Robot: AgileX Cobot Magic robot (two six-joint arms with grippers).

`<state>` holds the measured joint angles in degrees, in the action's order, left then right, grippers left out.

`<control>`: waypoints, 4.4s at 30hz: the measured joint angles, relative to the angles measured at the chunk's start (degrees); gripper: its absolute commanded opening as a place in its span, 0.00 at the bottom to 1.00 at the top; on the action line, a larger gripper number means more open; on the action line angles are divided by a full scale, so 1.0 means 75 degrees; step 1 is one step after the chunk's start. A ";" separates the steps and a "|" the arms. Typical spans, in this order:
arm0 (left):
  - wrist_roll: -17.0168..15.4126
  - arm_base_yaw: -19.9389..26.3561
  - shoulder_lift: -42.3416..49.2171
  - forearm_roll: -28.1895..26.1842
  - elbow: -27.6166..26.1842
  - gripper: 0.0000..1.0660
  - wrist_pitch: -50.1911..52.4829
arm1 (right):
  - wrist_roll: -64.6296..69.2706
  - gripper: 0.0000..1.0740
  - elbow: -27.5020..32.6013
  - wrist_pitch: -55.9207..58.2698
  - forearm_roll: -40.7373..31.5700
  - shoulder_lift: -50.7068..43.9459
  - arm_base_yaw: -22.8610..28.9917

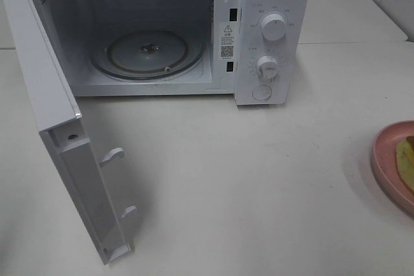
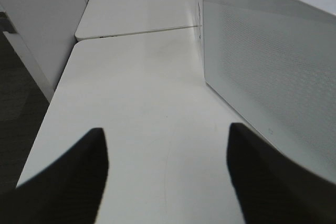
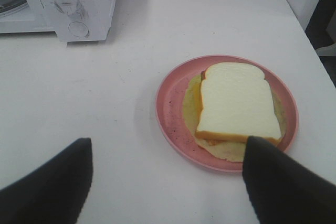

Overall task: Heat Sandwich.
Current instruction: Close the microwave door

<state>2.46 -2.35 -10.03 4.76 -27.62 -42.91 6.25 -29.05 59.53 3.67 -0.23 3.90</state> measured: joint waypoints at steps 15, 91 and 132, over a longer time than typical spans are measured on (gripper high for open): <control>0.0000 0.0000 -0.2353 0.0000 0.1467 0.00 0.4400 | 0.0000 0.71 0.0000 0.0000 0.0000 0.0000 0.0000; 0.0527 -0.5088 -1.2582 -0.3468 -0.0053 0.00 1.4446 | 0.0000 0.71 0.0000 0.0000 0.0000 0.0000 0.0000; 0.2452 -0.5363 -1.4248 -0.4530 -0.4186 0.00 1.2368 | 0.0000 0.71 0.0000 0.0000 0.0000 0.0000 0.0000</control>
<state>20.86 -42.57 -116.88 -29.22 -59.01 49.85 6.25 -29.05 59.53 3.67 -0.23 3.90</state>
